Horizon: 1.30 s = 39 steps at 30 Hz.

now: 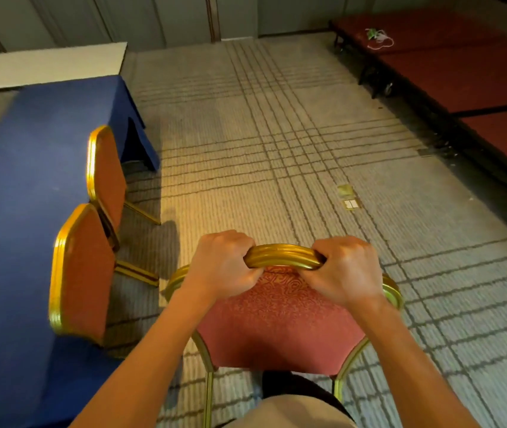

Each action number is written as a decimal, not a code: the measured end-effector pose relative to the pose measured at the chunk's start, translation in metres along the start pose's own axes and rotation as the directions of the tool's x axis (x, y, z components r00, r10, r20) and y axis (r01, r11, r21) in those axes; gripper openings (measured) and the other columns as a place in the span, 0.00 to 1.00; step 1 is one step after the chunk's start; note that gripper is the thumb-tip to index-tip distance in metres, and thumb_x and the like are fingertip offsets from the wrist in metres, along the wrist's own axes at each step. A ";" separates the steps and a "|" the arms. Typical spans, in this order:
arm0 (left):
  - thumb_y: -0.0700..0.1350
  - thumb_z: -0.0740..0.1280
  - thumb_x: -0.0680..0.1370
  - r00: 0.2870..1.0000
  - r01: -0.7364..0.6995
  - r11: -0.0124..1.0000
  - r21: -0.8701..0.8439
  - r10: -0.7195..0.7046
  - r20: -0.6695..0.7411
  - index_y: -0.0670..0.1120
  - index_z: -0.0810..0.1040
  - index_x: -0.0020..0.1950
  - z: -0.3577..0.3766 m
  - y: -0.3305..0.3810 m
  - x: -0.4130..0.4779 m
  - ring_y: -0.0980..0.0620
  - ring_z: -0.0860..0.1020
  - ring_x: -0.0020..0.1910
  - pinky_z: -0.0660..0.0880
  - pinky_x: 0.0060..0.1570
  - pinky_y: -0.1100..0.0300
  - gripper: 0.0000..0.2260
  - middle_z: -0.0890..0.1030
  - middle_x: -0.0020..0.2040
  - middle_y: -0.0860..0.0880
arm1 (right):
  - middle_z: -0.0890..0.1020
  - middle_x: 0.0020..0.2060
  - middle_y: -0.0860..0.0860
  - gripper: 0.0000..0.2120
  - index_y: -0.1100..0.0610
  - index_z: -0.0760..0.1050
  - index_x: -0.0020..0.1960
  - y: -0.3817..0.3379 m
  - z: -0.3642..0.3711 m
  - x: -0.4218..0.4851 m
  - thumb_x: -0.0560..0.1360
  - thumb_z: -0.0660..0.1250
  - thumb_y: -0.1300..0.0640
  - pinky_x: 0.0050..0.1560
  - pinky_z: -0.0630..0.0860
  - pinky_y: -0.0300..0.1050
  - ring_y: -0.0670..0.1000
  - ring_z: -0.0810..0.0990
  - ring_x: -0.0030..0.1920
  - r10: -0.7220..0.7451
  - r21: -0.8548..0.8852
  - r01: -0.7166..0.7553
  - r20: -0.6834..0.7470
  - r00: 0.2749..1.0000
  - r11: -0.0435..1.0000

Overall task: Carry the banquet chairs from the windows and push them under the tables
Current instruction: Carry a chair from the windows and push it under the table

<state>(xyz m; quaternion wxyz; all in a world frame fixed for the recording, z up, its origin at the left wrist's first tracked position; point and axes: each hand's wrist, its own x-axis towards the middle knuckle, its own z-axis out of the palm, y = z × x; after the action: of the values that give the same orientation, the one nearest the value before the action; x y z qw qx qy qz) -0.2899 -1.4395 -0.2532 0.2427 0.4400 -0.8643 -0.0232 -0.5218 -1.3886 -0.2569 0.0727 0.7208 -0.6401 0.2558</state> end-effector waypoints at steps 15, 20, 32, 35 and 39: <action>0.52 0.67 0.65 0.983 0.161 0.985 0.069 -0.153 -0.103 0.47 0.74 0.30 0.041 -0.203 0.184 0.48 0.75 0.29 0.65 0.25 0.58 0.10 0.75 0.29 0.51 | 0.74 0.26 0.47 0.20 0.51 0.67 0.28 0.017 0.158 0.291 0.64 0.79 0.49 0.33 0.62 0.39 0.52 0.74 0.28 -0.222 0.179 0.204 0.086 0.971 0.963; 0.53 0.66 0.65 0.968 0.235 0.970 0.068 -0.227 -0.110 0.48 0.72 0.29 0.055 -0.284 0.239 0.48 0.74 0.29 0.57 0.29 0.61 0.10 0.73 0.29 0.52 | 0.76 0.25 0.47 0.16 0.52 0.72 0.28 0.007 0.211 0.386 0.64 0.66 0.41 0.31 0.62 0.40 0.53 0.77 0.28 -0.277 0.116 0.266 0.086 0.957 0.957; 0.52 0.66 0.64 0.963 0.242 0.966 0.087 -0.228 -0.146 0.48 0.70 0.28 0.057 -0.432 0.385 0.48 0.74 0.28 0.59 0.27 0.59 0.10 0.73 0.29 0.52 | 0.78 0.27 0.48 0.14 0.52 0.71 0.28 0.004 0.303 0.581 0.62 0.70 0.44 0.31 0.72 0.43 0.55 0.80 0.31 -0.318 0.200 0.291 0.123 0.940 0.936; 0.52 0.65 0.63 0.954 0.288 0.951 0.113 -0.275 -0.119 0.49 0.69 0.28 0.072 -0.467 0.431 0.47 0.74 0.28 0.57 0.29 0.60 0.10 0.72 0.28 0.51 | 0.78 0.27 0.48 0.15 0.52 0.71 0.29 0.020 0.344 0.636 0.63 0.70 0.43 0.30 0.73 0.44 0.56 0.80 0.31 -0.334 0.209 0.304 0.126 0.934 0.930; 0.53 0.64 0.61 0.936 0.348 0.925 0.150 -0.333 -0.115 0.48 0.69 0.27 0.096 -0.506 0.487 0.47 0.74 0.27 0.57 0.29 0.62 0.10 0.73 0.28 0.51 | 0.78 0.27 0.49 0.16 0.53 0.71 0.28 0.038 0.392 0.705 0.60 0.74 0.45 0.29 0.73 0.44 0.56 0.81 0.32 -0.337 0.256 0.290 0.163 0.927 0.922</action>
<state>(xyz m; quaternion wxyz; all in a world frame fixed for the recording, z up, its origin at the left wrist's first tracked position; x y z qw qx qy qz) -0.1946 -2.1415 -0.2719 0.2345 0.6029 -0.7621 0.0272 -0.4155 -2.1891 -0.2768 -0.0359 0.8401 -0.4864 0.2373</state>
